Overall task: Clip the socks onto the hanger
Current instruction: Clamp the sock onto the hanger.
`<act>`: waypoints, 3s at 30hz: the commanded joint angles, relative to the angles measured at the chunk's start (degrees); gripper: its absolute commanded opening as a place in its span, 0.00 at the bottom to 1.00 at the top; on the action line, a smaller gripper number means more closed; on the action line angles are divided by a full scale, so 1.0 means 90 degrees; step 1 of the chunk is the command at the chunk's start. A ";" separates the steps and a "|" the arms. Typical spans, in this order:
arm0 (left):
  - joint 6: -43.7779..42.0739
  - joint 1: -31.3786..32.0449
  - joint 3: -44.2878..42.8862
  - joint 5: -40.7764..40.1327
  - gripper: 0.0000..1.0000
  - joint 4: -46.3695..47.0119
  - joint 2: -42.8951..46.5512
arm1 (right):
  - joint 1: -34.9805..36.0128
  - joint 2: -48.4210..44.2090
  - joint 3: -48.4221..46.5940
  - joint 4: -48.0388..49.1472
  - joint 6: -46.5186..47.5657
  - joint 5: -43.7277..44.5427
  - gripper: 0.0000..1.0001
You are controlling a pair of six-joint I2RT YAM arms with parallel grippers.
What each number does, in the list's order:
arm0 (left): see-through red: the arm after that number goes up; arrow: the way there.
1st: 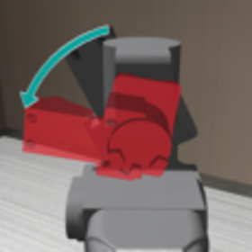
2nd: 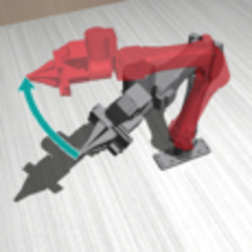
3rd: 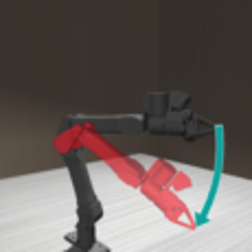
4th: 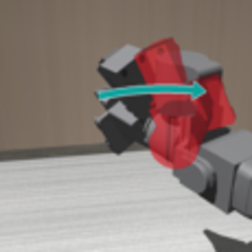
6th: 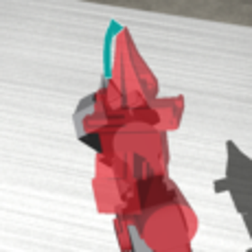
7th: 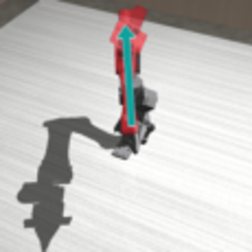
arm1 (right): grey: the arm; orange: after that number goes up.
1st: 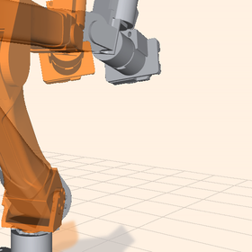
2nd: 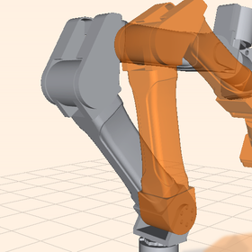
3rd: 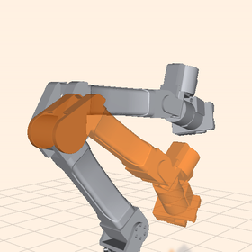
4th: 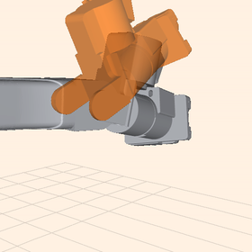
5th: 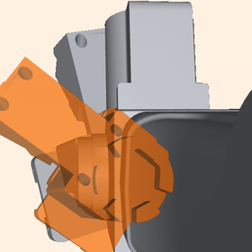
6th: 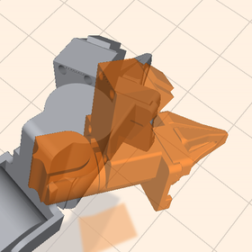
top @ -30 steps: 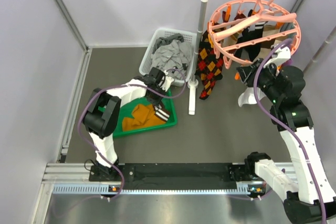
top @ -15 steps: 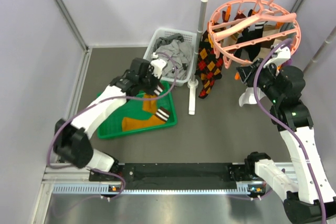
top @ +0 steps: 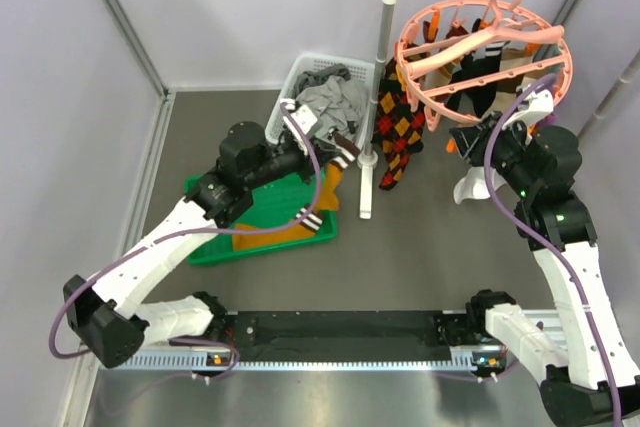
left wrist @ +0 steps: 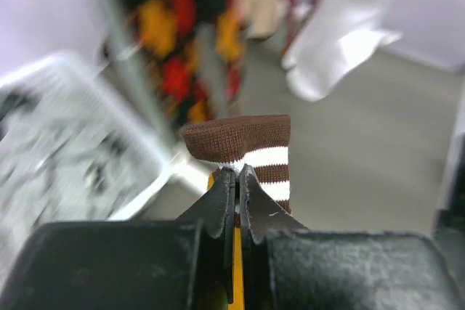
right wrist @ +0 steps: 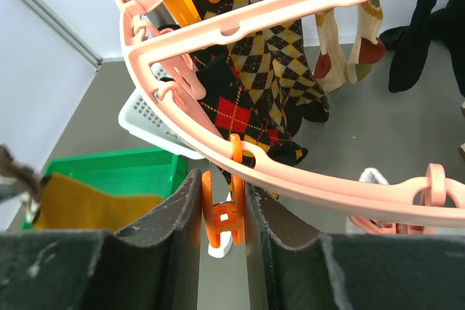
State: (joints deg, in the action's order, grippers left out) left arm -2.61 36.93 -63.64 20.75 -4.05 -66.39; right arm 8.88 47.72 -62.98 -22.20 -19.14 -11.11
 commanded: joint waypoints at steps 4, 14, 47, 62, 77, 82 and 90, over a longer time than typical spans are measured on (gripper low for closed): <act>0.0621 0.1140 -0.0068 0.0438 0.00 0.2372 -0.0572 | 0.0038 -0.0078 -0.0112 0.0308 -0.0110 -0.0171 0.00; 0.1100 0.1639 -0.0321 0.0731 0.00 0.4473 -0.2279 | 0.0038 -0.0137 -0.0180 0.0279 -0.0169 -0.0201 0.00; 0.1921 0.1756 -0.1630 0.0926 0.00 0.5128 -0.3981 | 0.0038 -0.0313 0.0162 0.0454 -0.0061 -0.0367 0.00; 0.2097 0.1756 -0.1601 0.0995 0.00 0.5470 -0.3747 | 0.0048 -0.0273 0.0201 0.0444 -0.0003 -0.0279 0.00; 0.2136 0.1747 -0.1611 0.0751 0.00 0.5616 -0.3600 | 0.0048 -0.0352 0.0172 0.0347 0.0056 -0.0230 0.00; 0.2175 0.1747 -0.1621 0.0653 0.00 0.5675 -0.3531 | 0.0038 -0.0381 0.0181 0.0337 0.0056 -0.0230 0.00; 0.2399 0.1756 -0.1738 0.0790 0.00 0.5792 -0.3678 | 0.0048 -0.0381 0.0172 0.0367 -0.0003 -0.0298 0.03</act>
State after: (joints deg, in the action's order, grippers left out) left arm 17.43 52.56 -76.09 27.44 42.11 -101.84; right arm 8.88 44.77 -61.47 -20.49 -19.55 -13.13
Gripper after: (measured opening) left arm 0.020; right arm 0.241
